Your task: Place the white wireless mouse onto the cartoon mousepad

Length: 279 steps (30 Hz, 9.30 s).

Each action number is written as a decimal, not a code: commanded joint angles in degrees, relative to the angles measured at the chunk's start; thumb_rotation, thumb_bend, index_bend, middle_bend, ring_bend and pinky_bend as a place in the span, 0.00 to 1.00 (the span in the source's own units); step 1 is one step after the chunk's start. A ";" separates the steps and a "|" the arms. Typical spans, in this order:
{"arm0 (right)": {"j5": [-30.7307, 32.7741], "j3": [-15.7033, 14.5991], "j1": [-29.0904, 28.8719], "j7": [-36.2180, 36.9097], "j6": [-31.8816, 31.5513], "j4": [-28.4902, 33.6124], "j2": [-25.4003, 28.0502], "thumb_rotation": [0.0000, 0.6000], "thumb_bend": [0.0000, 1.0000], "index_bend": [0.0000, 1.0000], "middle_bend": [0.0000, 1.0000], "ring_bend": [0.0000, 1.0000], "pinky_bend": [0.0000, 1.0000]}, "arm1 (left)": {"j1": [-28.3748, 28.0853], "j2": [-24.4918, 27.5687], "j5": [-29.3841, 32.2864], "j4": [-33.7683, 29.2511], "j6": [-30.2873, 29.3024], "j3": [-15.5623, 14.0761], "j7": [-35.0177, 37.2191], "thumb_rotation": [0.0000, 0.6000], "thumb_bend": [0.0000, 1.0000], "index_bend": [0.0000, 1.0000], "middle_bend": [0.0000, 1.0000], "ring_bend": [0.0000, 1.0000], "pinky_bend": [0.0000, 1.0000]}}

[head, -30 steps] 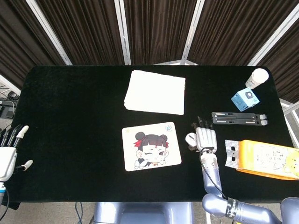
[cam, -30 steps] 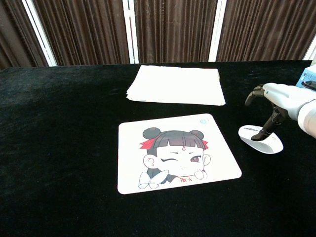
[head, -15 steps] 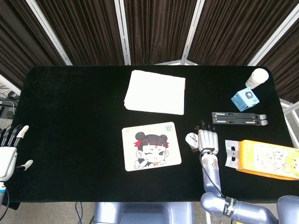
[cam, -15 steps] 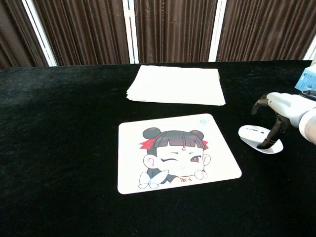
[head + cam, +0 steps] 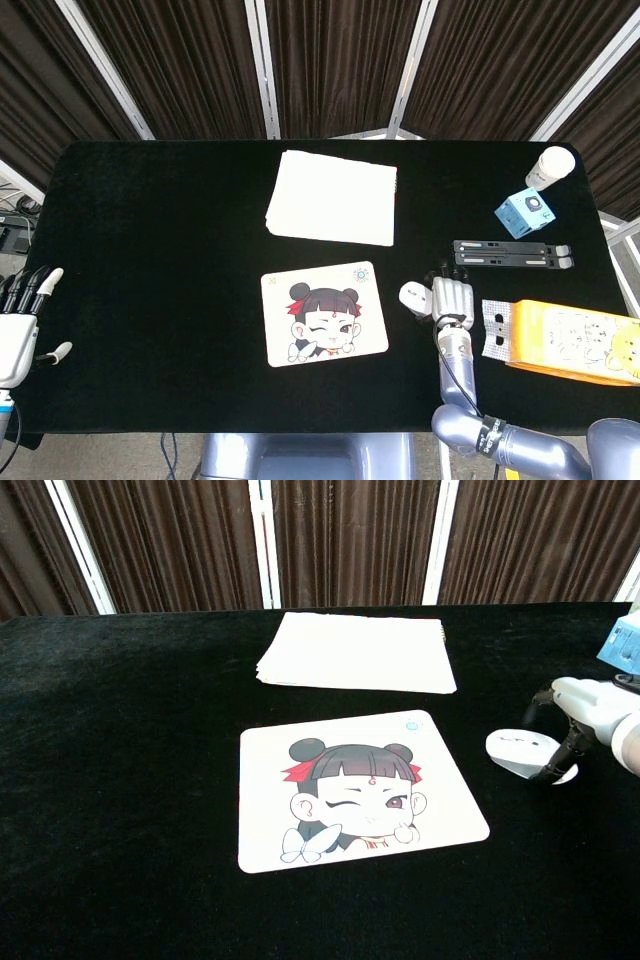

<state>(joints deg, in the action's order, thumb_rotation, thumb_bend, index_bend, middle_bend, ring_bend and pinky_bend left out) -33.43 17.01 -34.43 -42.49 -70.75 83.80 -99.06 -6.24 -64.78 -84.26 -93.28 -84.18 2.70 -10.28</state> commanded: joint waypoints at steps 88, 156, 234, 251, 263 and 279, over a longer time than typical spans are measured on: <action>2.16 3.99 -10.63 -9.79 -14.79 14.97 -15.25 1.00 0.30 0.49 0.14 0.00 0.00 | -0.57 1.01 -0.24 -0.58 1.22 -0.51 0.96 1.00 0.00 0.00 0.00 0.00 0.00; -26.12 -11.81 4.47 5.40 -10.22 29.13 20.80 1.00 0.12 0.14 0.00 0.00 0.00 | -0.63 0.54 -0.82 -0.75 0.42 -0.42 -0.01 1.00 0.00 0.00 0.00 0.00 0.00; -57.61 -9.66 17.34 38.60 -19.28 12.46 18.21 1.00 0.14 0.14 0.00 0.00 0.00 | -51.08 -49.92 45.94 0.66 13.03 9.74 -53.96 1.00 0.00 0.00 0.00 0.00 0.00; -58.04 -9.96 17.95 39.46 -17.87 14.37 18.98 1.00 0.14 0.14 0.00 0.00 0.00 | -51.95 -55.36 44.01 9.61 14.77 10.10 -50.96 1.00 0.00 0.00 0.00 0.00 0.00; -58.73 -10.20 18.13 39.66 -17.15 14.80 19.32 1.00 0.14 0.14 0.00 0.00 0.00 | -53.50 -56.41 42.11 16.66 18.05 11.83 -50.19 1.00 0.00 0.00 0.00 0.00 0.00; -58.52 -9.81 18.31 39.93 -16.52 15.14 19.48 1.00 0.14 0.14 0.00 0.00 0.00 | -52.82 -54.13 41.26 18.74 19.57 11.79 -49.90 1.00 0.00 0.00 0.00 0.00 0.00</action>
<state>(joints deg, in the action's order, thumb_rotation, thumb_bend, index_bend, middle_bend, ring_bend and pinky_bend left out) -91.95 7.21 -16.13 -2.56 -87.28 98.93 -79.59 -59.08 -118.98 -42.90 -74.64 -64.66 14.47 -60.26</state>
